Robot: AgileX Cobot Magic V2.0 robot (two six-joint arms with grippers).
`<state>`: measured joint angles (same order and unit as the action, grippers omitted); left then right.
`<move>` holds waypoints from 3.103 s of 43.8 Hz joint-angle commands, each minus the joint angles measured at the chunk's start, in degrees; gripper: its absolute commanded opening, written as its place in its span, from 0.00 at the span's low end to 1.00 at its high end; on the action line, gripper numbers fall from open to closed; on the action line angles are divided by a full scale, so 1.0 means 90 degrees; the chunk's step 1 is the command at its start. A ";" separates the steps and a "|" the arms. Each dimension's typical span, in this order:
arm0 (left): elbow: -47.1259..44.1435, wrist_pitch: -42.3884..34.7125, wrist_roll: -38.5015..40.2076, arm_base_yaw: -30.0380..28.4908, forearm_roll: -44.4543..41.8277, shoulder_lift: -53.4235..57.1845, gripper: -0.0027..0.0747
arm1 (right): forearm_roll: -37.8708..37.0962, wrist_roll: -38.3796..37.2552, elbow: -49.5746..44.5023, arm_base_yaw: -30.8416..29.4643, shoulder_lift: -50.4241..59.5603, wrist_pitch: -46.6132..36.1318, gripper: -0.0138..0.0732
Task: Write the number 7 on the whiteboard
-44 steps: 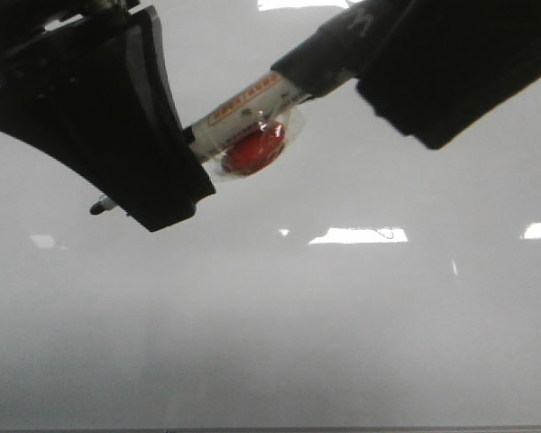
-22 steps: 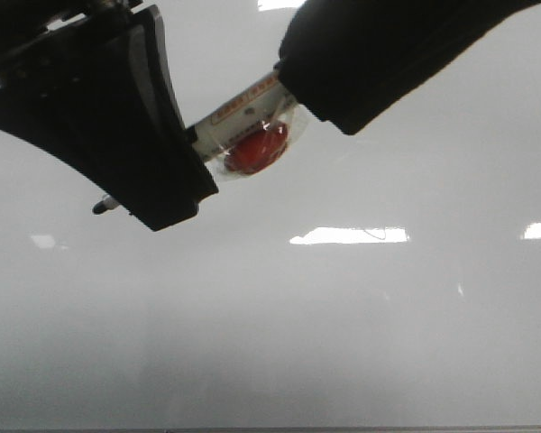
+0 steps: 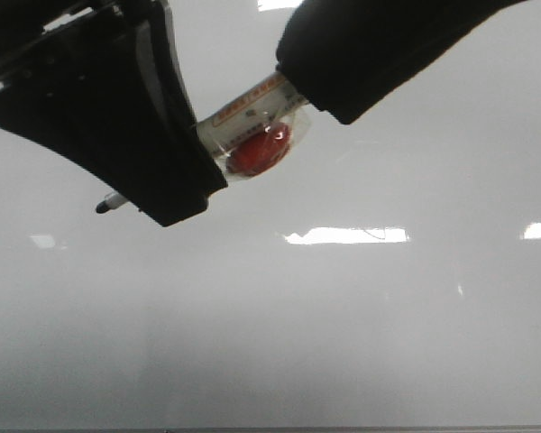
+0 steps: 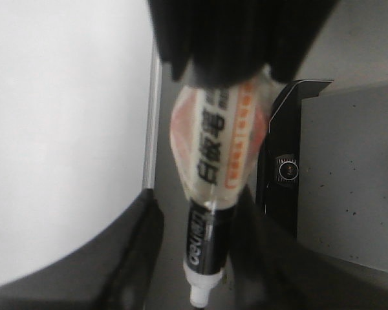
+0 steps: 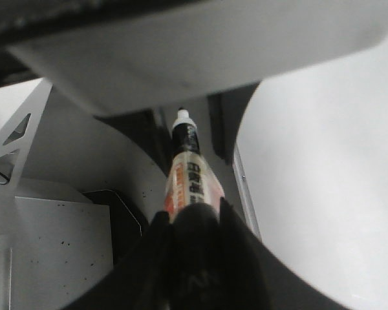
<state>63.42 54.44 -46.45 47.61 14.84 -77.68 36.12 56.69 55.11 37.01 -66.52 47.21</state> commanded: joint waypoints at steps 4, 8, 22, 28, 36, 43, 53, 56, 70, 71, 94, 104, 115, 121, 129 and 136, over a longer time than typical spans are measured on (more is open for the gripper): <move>0.0394 -0.0245 0.0481 0.0049 0.0053 0.0420 0.56 | 0.0265 -0.0068 0.0206 -0.0009 0.0122 -0.0112 0.08; 0.0405 -0.0074 0.1008 -0.0006 -0.0419 0.0687 0.55 | 0.0100 -0.0437 0.0206 -0.0192 0.0226 -0.0110 0.08; 0.0085 0.0122 0.2074 -0.1291 -0.0760 0.1758 0.55 | -0.1243 -0.2900 0.0213 -0.1978 0.1256 0.0166 0.08; -0.0275 0.0021 0.2218 -0.1935 -0.0695 0.2162 0.55 | -0.1243 -0.3316 0.0213 -0.2803 0.1868 0.0290 0.08; -0.0629 -0.0295 0.2385 -0.2378 -0.0695 0.2398 0.55 | -0.1192 -0.3521 -0.0353 -0.3246 0.2313 -0.0214 0.08; -0.0653 -0.0432 0.2385 -0.2388 -0.0619 0.2398 0.55 | -0.1180 -0.3493 -0.0791 -0.3241 0.2230 -0.1119 0.08; -0.0653 -0.0534 0.2385 -0.2388 -0.0603 0.2398 0.55 | -0.0364 -0.3340 -0.0791 -0.3235 0.1570 -0.2054 0.08; -0.0653 -0.0534 0.2385 -0.2388 -0.0593 0.2398 0.55 | -0.0253 -0.3271 -0.0742 -0.3235 0.1340 -0.2246 0.08; -0.0653 -0.0545 0.2385 -0.2388 -0.0563 0.2398 0.55 | -0.0207 -0.3042 -0.0294 -0.3031 0.0295 -0.2888 0.08; -0.0653 -0.0545 0.2385 -0.2388 -0.0563 0.2398 0.55 | -0.0207 -0.3042 -0.0294 -0.3031 0.0240 -0.2972 0.08; -0.0653 -0.0559 0.2385 -0.2388 -0.0563 0.2398 0.55 | -0.0499 -0.3037 -0.0300 -0.4208 0.0055 -0.2580 0.08; -0.0653 -0.0591 0.2385 -0.2388 -0.0563 0.2398 0.55 | -0.0499 -0.3037 -0.0328 -0.4172 -0.0021 -0.1946 0.08; -0.0626 -0.0591 0.2349 -0.2388 -0.0563 0.2398 0.55 | -0.0504 -0.2867 -0.0643 -0.3956 -0.0633 -0.1135 0.08; -0.0626 -0.0601 0.2252 -0.2388 -0.0563 0.2398 0.55 | -0.0504 -0.2780 -0.0455 -0.3911 -0.0215 -0.0901 0.08; -0.0626 -0.0601 0.1438 -0.1968 -0.0104 0.2372 0.55 | -0.0498 -0.2030 -0.0422 -0.3494 0.0761 -0.0354 0.08; -0.0571 -0.0587 0.0778 -0.1349 0.0585 0.2205 0.67 | -0.0493 -0.1080 -0.0422 -0.2795 0.1392 0.0474 0.08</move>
<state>56.22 52.19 -36.80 32.82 15.43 -57.30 30.52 42.35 49.31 9.51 -57.07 49.57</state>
